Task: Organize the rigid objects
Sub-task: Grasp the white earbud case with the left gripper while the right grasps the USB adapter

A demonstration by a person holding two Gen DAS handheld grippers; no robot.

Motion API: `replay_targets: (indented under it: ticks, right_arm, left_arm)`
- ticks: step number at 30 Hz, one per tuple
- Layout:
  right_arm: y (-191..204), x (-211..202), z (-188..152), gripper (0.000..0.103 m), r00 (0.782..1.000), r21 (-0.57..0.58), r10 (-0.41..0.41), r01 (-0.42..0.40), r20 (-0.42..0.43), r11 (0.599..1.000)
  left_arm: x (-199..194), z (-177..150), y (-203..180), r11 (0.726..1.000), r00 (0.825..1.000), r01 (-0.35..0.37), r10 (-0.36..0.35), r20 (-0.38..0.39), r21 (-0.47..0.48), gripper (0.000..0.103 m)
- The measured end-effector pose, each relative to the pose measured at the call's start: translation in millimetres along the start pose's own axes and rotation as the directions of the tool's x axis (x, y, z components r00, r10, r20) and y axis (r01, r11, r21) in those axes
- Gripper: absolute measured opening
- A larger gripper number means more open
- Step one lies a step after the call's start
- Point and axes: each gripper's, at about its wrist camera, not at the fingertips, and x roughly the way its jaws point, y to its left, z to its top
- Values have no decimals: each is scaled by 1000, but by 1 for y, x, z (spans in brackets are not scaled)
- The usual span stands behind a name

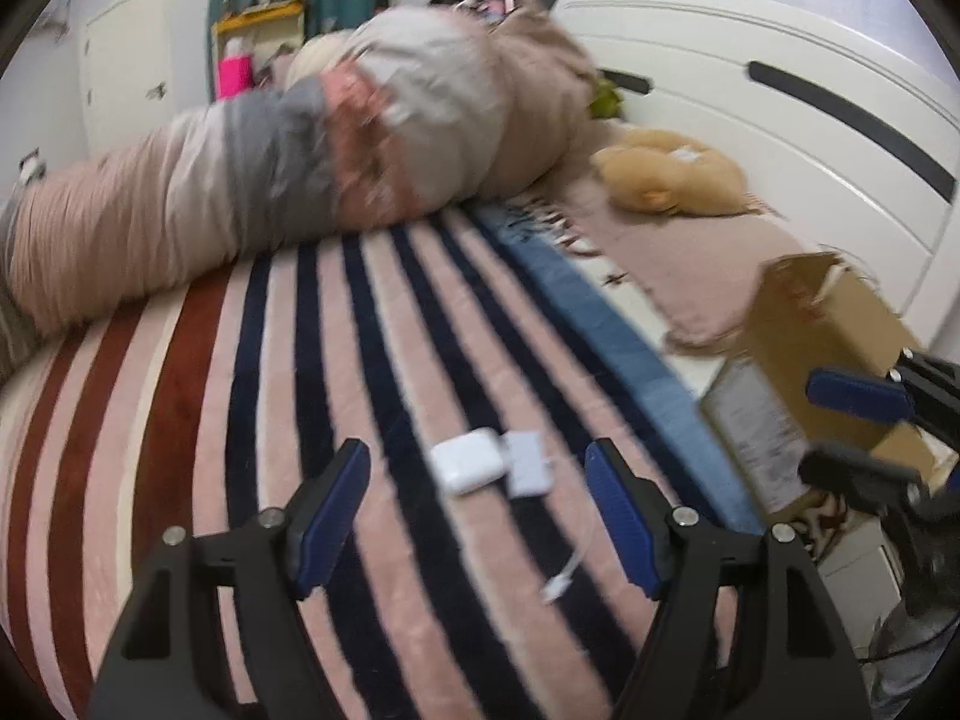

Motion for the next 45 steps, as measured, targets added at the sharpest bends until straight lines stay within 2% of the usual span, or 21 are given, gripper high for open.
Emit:
replay_targets:
  ticks: [2, 6, 8, 10, 11, 14, 18, 19, 20, 22, 24, 25, 29, 33, 36, 38, 40, 45]
  right_arm:
    - [10, 28, -3, 40, 998, 13, 38, -38, -44, 999]
    - [14, 84, -17, 45, 988, 52, 63, -56, -142, 997]
    - [6, 111, -27, 55, 982, 74, 45, -32, -184, 997]
    - [-2, 136, -37, 72, 977, 88, 22, -3, -214, 996]
    - [-4, 147, -42, 73, 974, 75, 5, 12, -228, 997]
    - [-8, 177, -55, 73, 965, 31, -29, 39, -259, 999]
    - [-20, 199, -56, 73, 968, 77, 7, 13, -253, 997]
    - [-22, 200, -55, 70, 968, 84, 16, 5, -249, 996]
    - [-23, 202, -53, 65, 968, 88, 21, 1, -249, 996]
    - [-26, 201, -52, 40, 967, 89, 6, 18, -254, 996]
    - [-27, 195, -53, 28, 967, 76, -16, 36, -253, 996]
    - [-27, 191, -53, 26, 967, 74, -16, 36, -254, 997]
    - [-32, 177, -59, 25, 966, 78, -21, 42, -258, 996]
    - [-37, 166, -65, 25, 963, 83, -48, 72, -266, 994]
    - [-42, 160, -71, 26, 962, 109, -46, 78, -269, 991]
    - [-48, 159, -73, 27, 965, 139, -28, 66, -261, 988]
    - [-51, 161, -73, 39, 965, 155, -26, 69, -262, 985]
    - [-48, 170, -70, 38, 964, 136, -46, 84, -261, 987]
  left_arm:
    - [17, -8, 15, 1000, 1000, 2, -3, -22, -20, 71]
    - [54, -19, 35, 998, 997, 25, -29, -67, -61, 71]
    - [69, -23, 38, 997, 995, 29, -36, -88, -75, 71]
    - [87, -26, 44, 995, 992, 30, -41, -118, -95, 71]
    - [94, -27, 47, 994, 991, 29, -41, -128, -102, 71]
    - [109, -31, 53, 994, 988, 26, -42, -148, -109, 71]
    - [123, -34, 50, 991, 984, 70, -88, -157, -117, 71]
    - [127, -33, 48, 989, 982, 85, -104, -158, -119, 71]
    - [129, -32, 46, 989, 981, 93, -111, -157, -118, 71]
    - [132, -30, 40, 988, 981, 104, -120, -152, -111, 71]
    - [133, -27, 34, 987, 980, 121, -136, -143, -108, 71]
    - [135, -25, 31, 985, 979, 133, -148, -140, -110, 71]
    - [144, -21, 18, 988, 980, 123, -137, -147, -97, 71]
    - [154, -19, 7, 994, 985, 66, -79, -156, -86, 70]
    - [156, -21, 3, 999, 988, 19, -26, -154, -48, 55]
    - [154, -22, 3, 999, 989, 17, -21, -147, -29, 55]
    - [152, -23, 4, 999, 989, 22, -26, -147, -24, 55]
    - [143, -28, 7, 999, 989, 24, -27, -144, -21, 55]
